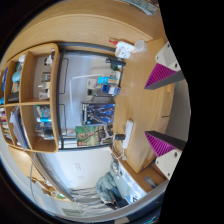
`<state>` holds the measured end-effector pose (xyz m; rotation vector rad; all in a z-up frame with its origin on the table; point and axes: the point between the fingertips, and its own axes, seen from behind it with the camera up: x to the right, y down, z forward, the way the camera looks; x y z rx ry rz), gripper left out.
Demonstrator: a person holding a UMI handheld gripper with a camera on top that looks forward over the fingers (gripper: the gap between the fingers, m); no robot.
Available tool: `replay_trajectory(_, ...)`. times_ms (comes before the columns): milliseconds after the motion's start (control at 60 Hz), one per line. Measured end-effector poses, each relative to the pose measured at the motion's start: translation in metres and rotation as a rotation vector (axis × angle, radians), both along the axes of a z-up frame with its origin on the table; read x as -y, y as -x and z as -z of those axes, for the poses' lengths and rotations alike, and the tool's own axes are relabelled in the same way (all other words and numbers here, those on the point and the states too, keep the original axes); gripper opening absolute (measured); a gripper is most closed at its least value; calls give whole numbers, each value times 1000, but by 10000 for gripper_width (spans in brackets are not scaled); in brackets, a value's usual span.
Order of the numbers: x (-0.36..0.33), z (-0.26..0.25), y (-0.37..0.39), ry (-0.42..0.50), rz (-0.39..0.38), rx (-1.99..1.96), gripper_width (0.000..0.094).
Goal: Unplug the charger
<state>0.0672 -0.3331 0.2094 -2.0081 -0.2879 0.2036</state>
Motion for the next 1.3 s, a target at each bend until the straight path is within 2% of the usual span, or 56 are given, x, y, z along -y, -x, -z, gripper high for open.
replay_trajectory(233, -25, 70, 64, 98, -10, 37, 844)
replay_trajectory(350, -49, 111, 128, 147, -32, 38, 840)
replay_trajectory(467, -89, 145, 196, 203, -21, 26, 852)
replay_trajectory(783, -249, 171, 283, 149, 102, 5, 823)
replay_trajectory(883, -298, 163, 287, 73, 156, -19, 742)
replay_trajectory(1000, -334, 168, 288, 59, 195, -25, 601)
replay_trajectory(1100, -347, 169, 295, 47, 189, -25, 226)
replay_trajectory(1117, -347, 169, 294, 50, 195, -18, 272)
replay_trajectory(1133, -346, 169, 294, 50, 202, -9, 200)
replay_trajectory(1233, -345, 169, 293, 51, 219, 0, 155)
replay_trajectory(1300, -347, 171, 293, 87, 216, -8, 125)
